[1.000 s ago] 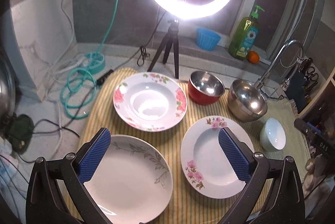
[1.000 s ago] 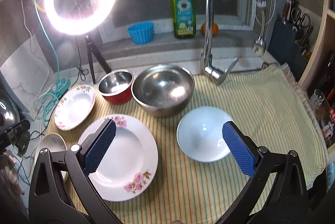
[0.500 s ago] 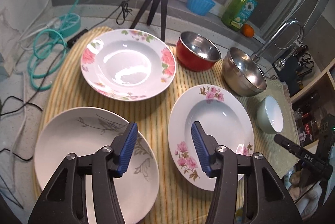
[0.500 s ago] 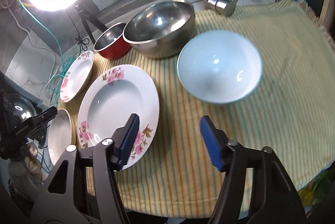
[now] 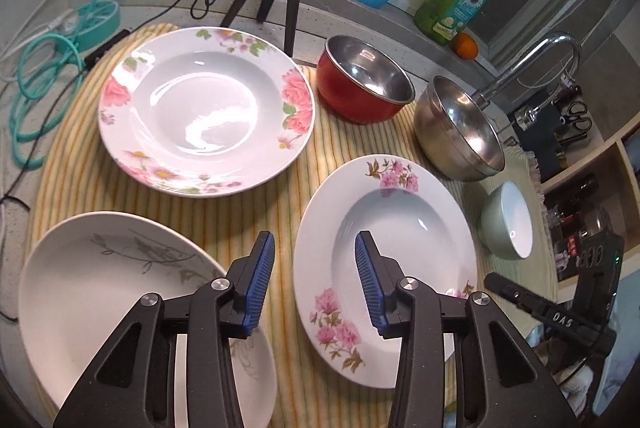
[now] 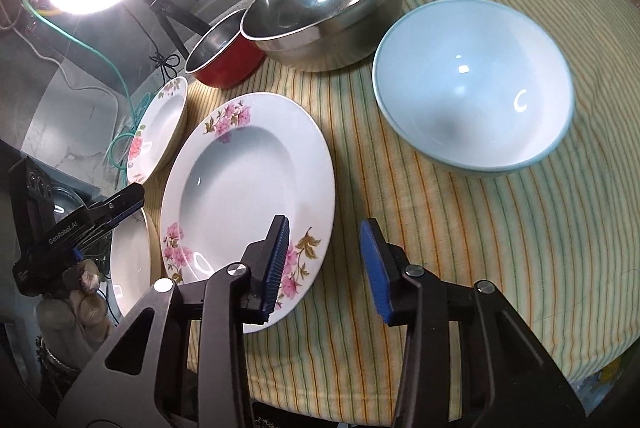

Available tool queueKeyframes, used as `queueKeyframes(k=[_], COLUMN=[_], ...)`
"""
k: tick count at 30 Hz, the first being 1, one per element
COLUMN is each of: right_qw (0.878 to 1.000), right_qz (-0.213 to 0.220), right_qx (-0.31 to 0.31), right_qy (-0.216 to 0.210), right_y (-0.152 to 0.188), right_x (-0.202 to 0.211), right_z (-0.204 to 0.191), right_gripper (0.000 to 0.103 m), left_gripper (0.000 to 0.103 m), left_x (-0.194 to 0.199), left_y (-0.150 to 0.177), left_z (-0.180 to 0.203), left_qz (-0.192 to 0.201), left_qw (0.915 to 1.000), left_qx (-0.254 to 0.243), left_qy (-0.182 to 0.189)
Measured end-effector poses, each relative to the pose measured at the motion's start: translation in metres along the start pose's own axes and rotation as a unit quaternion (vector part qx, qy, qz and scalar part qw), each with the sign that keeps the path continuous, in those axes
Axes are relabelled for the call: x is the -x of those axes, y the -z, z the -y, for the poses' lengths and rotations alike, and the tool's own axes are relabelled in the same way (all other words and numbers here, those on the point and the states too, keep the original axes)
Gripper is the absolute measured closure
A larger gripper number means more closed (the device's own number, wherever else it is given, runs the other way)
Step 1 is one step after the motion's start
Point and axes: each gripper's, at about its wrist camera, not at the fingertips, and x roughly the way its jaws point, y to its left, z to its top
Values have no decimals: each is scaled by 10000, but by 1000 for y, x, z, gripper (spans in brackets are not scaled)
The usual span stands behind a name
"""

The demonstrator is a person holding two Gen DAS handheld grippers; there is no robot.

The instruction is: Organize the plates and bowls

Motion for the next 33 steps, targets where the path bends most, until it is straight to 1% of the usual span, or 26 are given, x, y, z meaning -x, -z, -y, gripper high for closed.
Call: queueKeyframes(k=[2,4,11,15,18,20,24,31,33], right_qw=[10000,10000,9998,9996,9994,9992,9991,9991,9991], right_qz=[-45,-85,-159,-207,-266,-305,-339,-374,-386], right_qx=[7,-15,-111,-137,-179,-179,-119,-65,-51], right_qy=[-5,-26,-92,-103,-140,-170,-216,-193,-180], right_y=[0,-1,-4,-6,-7,-7,-8,-11,-11], right_x=[-3,-7,-13,-17,-21,-24,-27,-30,-30], right_z=[-1,0,2,4,5,5,1,-1,-2], right_gripper=[66,69,70,71,72,78,82,82,82], left_gripper=[70,71,72,78,78,79,80,81,81], left_x=[-5,-9,-24,-28,-30,-31,-32,-34,-33], left_y=[-1,-1,-3,-4,-3,-3,-3,-3,-2], left_z=[2,0,-5,-7,-9,-10,-9,-6,-4], left_qz=[-19,-77,-247,-314,-350,-365,-410,-452,-464], left_qw=[10000,10000,9997,9995,9993,9992,9990,9988,9989], left_qx=[-34,-31,54,98,117,129,119,80,25], left_qy=[-32,-18,1,21,48,63,115,142,95])
